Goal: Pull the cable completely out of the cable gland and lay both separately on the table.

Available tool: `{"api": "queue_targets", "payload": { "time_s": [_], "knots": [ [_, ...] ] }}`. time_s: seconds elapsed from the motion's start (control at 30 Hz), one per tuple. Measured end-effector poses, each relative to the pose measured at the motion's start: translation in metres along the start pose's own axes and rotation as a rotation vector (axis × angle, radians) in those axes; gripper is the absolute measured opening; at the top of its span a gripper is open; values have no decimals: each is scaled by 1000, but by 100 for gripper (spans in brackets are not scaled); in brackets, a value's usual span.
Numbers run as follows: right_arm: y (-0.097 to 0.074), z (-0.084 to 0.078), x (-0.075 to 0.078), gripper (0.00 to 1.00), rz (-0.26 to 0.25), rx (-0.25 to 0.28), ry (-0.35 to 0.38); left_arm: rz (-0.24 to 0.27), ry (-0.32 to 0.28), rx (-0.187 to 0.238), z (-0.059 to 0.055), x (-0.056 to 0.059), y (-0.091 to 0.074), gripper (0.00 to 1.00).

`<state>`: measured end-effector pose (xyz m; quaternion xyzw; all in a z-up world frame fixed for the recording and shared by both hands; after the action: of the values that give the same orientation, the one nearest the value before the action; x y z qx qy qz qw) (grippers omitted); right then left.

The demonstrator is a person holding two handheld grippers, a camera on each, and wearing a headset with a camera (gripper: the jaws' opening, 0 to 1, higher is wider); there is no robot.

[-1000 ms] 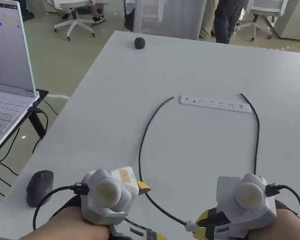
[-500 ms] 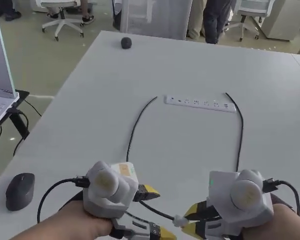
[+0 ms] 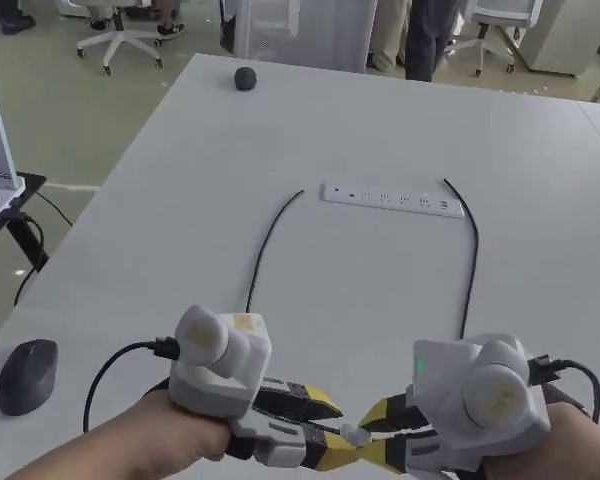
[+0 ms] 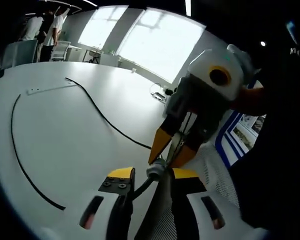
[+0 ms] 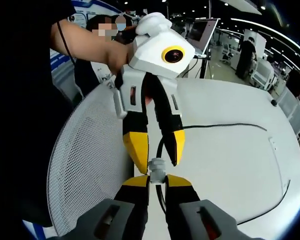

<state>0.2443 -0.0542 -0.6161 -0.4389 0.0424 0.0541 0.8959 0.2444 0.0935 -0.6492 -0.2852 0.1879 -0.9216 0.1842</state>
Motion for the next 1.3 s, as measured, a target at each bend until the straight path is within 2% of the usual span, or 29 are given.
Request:
{"api": "queue_targets", "payload": {
  "time_s": [0.1,0.13,0.2,0.37,0.4,0.47,0.53,0.73,1.0,1.17,1.3],
  "knots": [
    [1,-1,0,6,-1,-8,-6,-56,-19,-3,1,5,0,17],
    [1,-2,0,6,4,-10,-12,-40,-3,-12,1,4,1,16],
    [1,-2,-1,6,2,-13,-24,-44,18,-16,1,5,1,16],
    [0,-2,-1,6,-7,-13,-39,-50,9,-34,4,4,3,16],
    [0,-2,-1,6,-8,-13,-42,-56,-16,-48,4,3,3,16],
    [0,-2,-2,6,-6,-13,-45,-64,-25,-58,4,3,3,16],
    [0,-2,-2,6,-10,-12,-49,-69,-5,-52,4,3,3,16],
    [-2,-3,-3,6,-11,-13,-55,-82,-34,-53,2,3,5,16],
    [-2,-3,-6,6,-12,-8,-61,-91,-29,-62,1,4,4,17],
    [-3,-3,-8,6,-17,-7,-68,-92,-32,-49,-1,5,4,17],
    [-3,-4,-10,6,-15,-6,-69,-103,-57,-50,-2,6,4,17]
  ]
}}
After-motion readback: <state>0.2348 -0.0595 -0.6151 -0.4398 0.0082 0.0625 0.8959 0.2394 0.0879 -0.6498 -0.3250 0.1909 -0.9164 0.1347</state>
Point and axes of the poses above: the centre of the closed fingertips' face, and the gripper's own axes: y roughly forward along the fingers, x roughly to its right, z roughly out of its top, the point moved 10 cm from there along -y, roughly backward along the fingers, and after that the axes turned 6 degrees about z, right-handed, at the moved point
